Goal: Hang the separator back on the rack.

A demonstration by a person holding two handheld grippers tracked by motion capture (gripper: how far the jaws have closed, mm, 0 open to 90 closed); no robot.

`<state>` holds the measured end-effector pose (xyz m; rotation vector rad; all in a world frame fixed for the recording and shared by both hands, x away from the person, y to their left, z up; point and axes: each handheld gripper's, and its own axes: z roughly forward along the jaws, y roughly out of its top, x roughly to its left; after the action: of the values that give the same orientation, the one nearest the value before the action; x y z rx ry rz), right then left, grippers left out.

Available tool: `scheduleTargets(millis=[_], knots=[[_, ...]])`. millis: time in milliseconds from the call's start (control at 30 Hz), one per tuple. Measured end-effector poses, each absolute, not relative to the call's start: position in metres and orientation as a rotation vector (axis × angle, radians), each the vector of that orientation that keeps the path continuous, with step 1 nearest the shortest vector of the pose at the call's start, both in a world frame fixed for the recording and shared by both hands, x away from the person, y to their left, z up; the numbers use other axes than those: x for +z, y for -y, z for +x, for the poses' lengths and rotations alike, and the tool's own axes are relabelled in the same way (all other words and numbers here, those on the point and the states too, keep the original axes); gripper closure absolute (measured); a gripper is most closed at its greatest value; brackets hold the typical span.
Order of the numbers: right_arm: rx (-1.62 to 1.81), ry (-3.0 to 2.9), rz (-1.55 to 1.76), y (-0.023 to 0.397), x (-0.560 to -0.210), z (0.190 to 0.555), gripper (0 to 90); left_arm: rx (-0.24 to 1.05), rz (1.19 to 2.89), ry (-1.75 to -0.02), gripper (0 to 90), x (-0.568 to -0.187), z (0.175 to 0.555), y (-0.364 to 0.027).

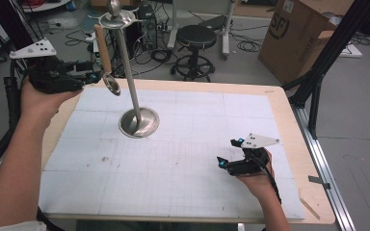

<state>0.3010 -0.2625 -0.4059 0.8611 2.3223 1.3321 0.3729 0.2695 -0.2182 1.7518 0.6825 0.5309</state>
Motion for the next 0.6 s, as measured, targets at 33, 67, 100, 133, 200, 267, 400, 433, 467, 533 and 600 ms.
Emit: scheduleTargets(millis=[33,67,100,133,200,267,400,433,467,533,600], knots=[[1.333,-2.323,0.861,0.263,-0.406,0.301,14.3,0.531,1.751,-0.687,44.0,-0.218,0.372,-0.269],[1.332,-2.322,0.861,0.263,-0.406,0.301,14.3,0.534,1.752,-0.688,42.7,-0.218,0.37,-0.27],[1.332,-2.327,0.867,0.262,-0.406,0.301,14.3,0.531,1.75,-0.68,42.0,-0.218,0.369,-0.27],[1.331,-2.325,0.863,0.262,-0.406,0.301,14.3,0.528,1.741,-0.675,41.0,-0.219,0.367,-0.271],[1.334,-2.323,0.865,0.262,-0.406,0.301,14.3,0.517,1.729,-0.675,38.8,-0.22,0.365,-0.274],[1.327,-2.327,0.858,0.261,-0.406,0.301,14.3,0.507,1.721,-0.678,34.9,-0.221,0.363,-0.275],[1.326,-2.329,0.866,0.261,-0.406,0.301,14.3,0.462,1.75,-0.729,32.8,-0.224,0.359,-0.276],[1.326,-2.328,0.865,0.261,-0.406,0.301,14.3,0.452,1.759,-0.742,31.9,-0.225,0.358,-0.276],[1.326,-2.326,0.867,0.261,-0.406,0.301,14.3,0.449,1.769,-0.748,31.6,-0.225,0.357,-0.276],[1.322,-2.328,0.862,0.261,-0.406,0.301,14.3,0.452,1.766,-0.733,30.8,-0.227,0.355,-0.275],[1.321,-2.329,0.865,0.26,-0.407,0.301,14.3,0.445,1.765,-0.72,30.4,-0.228,0.353,-0.275]])
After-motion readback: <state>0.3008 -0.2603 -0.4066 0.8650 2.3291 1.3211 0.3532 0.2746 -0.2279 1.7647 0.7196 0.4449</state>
